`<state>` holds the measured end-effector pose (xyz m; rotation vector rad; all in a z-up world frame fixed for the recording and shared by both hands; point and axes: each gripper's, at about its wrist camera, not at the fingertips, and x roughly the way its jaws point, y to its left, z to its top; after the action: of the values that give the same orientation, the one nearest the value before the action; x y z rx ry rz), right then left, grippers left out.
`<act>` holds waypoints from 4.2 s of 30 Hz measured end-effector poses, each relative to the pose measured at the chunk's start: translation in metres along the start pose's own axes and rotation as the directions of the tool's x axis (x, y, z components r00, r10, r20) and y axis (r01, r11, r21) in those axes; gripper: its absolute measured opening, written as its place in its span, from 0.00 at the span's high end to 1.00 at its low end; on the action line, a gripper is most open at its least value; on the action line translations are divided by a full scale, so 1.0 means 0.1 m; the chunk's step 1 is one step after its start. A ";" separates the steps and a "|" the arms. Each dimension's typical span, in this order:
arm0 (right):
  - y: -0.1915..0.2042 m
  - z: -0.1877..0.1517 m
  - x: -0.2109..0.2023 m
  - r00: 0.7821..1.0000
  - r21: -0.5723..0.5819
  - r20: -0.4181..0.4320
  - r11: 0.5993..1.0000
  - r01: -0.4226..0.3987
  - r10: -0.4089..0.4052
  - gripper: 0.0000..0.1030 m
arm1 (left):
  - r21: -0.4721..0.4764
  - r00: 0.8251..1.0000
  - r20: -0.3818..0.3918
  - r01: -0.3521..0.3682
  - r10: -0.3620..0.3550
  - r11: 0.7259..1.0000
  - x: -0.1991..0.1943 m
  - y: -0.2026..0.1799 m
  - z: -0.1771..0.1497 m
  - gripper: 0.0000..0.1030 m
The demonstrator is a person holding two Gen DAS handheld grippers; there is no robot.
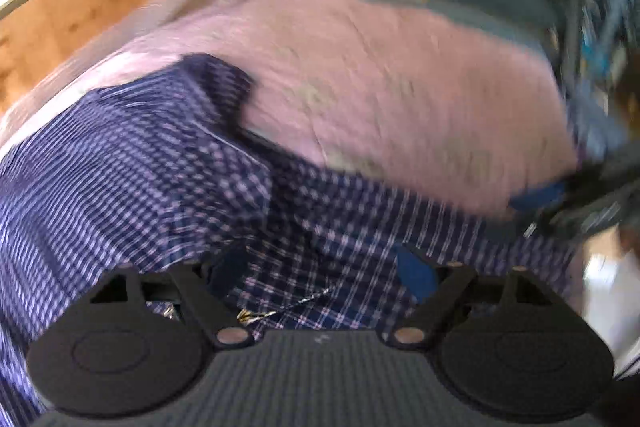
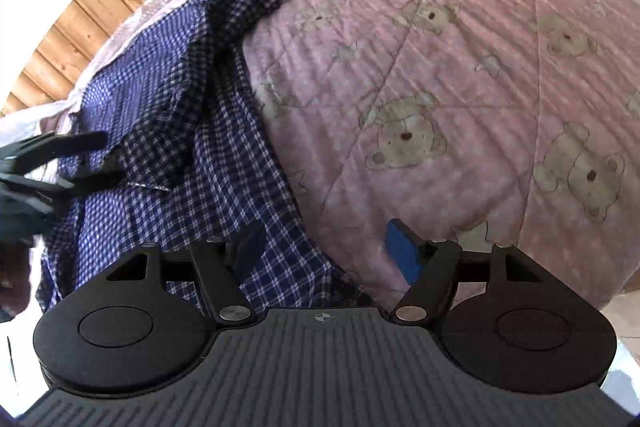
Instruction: Fold clothes
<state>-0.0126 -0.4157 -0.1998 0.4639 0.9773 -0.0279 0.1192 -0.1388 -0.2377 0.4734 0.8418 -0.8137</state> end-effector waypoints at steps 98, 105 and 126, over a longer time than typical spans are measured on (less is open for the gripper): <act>1.17 0.05 0.26 0.918 -0.651 -0.367 0.663 -0.370 0.151 0.81 | -0.970 0.772 0.233 0.139 0.591 0.200 -2.53 3.16 -1.61 0.92; 1.59 1.45 0.78 0.927 -0.674 -0.222 0.640 -0.369 0.301 0.78 | -0.901 0.779 0.361 0.149 0.513 0.408 -2.61 2.81 -1.00 0.92; 1.77 3.57 3.41 0.754 -0.002 -0.369 0.811 -0.586 0.544 1.00 | -0.574 0.923 0.206 0.384 -0.326 0.724 -0.47 0.10 -0.31 0.92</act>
<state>0.5040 -0.3332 -0.2414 0.6569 1.1472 0.6885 0.0941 -0.0914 -0.2178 -0.3143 1.0693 -0.8514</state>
